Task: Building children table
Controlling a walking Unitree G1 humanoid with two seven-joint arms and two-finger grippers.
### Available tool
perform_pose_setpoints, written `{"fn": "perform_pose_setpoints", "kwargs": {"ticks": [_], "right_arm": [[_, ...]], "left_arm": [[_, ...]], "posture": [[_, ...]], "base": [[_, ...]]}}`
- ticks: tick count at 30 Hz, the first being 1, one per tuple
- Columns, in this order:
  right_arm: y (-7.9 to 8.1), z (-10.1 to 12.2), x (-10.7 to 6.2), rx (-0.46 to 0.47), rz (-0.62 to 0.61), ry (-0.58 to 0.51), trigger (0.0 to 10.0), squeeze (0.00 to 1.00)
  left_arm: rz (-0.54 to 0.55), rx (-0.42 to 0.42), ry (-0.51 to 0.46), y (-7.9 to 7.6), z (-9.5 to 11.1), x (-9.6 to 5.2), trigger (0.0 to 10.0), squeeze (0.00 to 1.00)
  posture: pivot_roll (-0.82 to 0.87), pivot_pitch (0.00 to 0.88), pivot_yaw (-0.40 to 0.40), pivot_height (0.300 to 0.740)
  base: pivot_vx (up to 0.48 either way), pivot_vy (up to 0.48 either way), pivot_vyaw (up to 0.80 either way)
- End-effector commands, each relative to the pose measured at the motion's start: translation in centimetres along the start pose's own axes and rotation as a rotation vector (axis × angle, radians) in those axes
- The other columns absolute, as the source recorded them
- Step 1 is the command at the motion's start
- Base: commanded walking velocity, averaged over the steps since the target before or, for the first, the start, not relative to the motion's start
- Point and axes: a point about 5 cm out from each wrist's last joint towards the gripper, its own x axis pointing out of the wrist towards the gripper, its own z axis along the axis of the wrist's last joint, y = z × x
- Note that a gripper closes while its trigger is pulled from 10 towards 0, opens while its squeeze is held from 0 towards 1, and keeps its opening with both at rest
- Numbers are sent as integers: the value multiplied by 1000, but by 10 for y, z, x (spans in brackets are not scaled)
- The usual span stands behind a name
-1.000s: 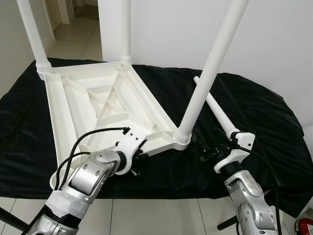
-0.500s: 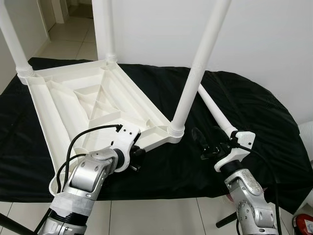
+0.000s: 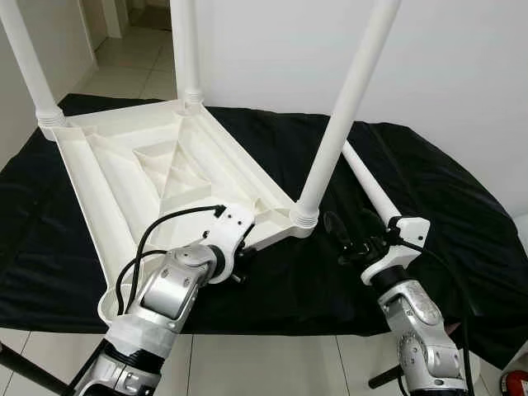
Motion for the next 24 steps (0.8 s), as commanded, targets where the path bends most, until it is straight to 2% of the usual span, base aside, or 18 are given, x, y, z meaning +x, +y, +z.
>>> {"fn": "perform_pose_setpoints", "kwargs": {"ticks": [1,2,3,9,11,12,13,14,15,16,17,18,19,23,24], "right_arm": [[-4,-1,-3,-9,-25,2,10000,0],[-4,-2,-3,-9,-26,3,10000,0],[-4,-2,-3,-10,-26,3,10000,0],[-4,-3,-3,-9,-26,3,10000,0],[-4,-3,-2,-10,-22,4,10000,0],[-4,-3,-2,-10,-22,4,10000,0],[-4,-3,-3,-12,-18,6,10000,0],[-4,-3,-3,-12,-18,6,10000,0],[-3,-3,-3,-11,-17,6,10000,0],[-3,-3,-3,-11,-17,6,10000,0],[-3,-3,-3,-11,-17,6,10000,0],[-2,-4,-2,-11,-15,6,10000,0],[-2,-4,-1,-10,-15,6,10000,0],[-1,-4,-1,-9,-13,6,10000,0],[-1,-4,-1,-9,-12,5,10000,0]], "left_arm": [[-16,36,-65,-7,8,-3,10000,1000],[-36,47,-92,-7,12,-6,10000,1000],[-58,53,-115,-5,16,-10,10000,0],[-86,64,-165,6,23,-22,10000,0],[-53,100,-188,25,28,-35,10000,0],[-53,100,-188,25,28,-35,10000,0],[84,106,-214,54,34,-47,10000,0],[84,106,-214,54,34,-47,10000,0],[164,85,-233,68,38,-51,10000,0],[164,85,-233,68,38,-51,10000,0],[256,30,-249,85,40,-56,10000,0],[344,13,-241,100,38,-61,10000,0],[394,10,-235,108,36,-65,10000,0],[423,5,-201,113,30,-68,10000,0],[437,23,-166,116,23,-69,10000,0]], "posture": [[-10,0,-90,740],[-10,0,-90,740],[-10,0,-90,740],[-7,0,-90,740],[-5,0,-93,740],[-5,0,-93,740],[-3,0,-95,740],[-3,0,-95,740],[-3,0,-95,740],[-3,0,-95,740],[1,0,-97,740],[1,0,-97,740],[1,0,-98,740],[0,0,-97,740],[0,0,-98,740]], "base": [[0,0,0],[0,0,0],[0,0,0],[0,0,0],[0,0,0],[0,0,0],[0,0,0],[0,0,0],[0,0,0],[0,0,0],[0,0,0],[0,0,0],[0,0,0],[0,0,0],[0,0,0]]}}
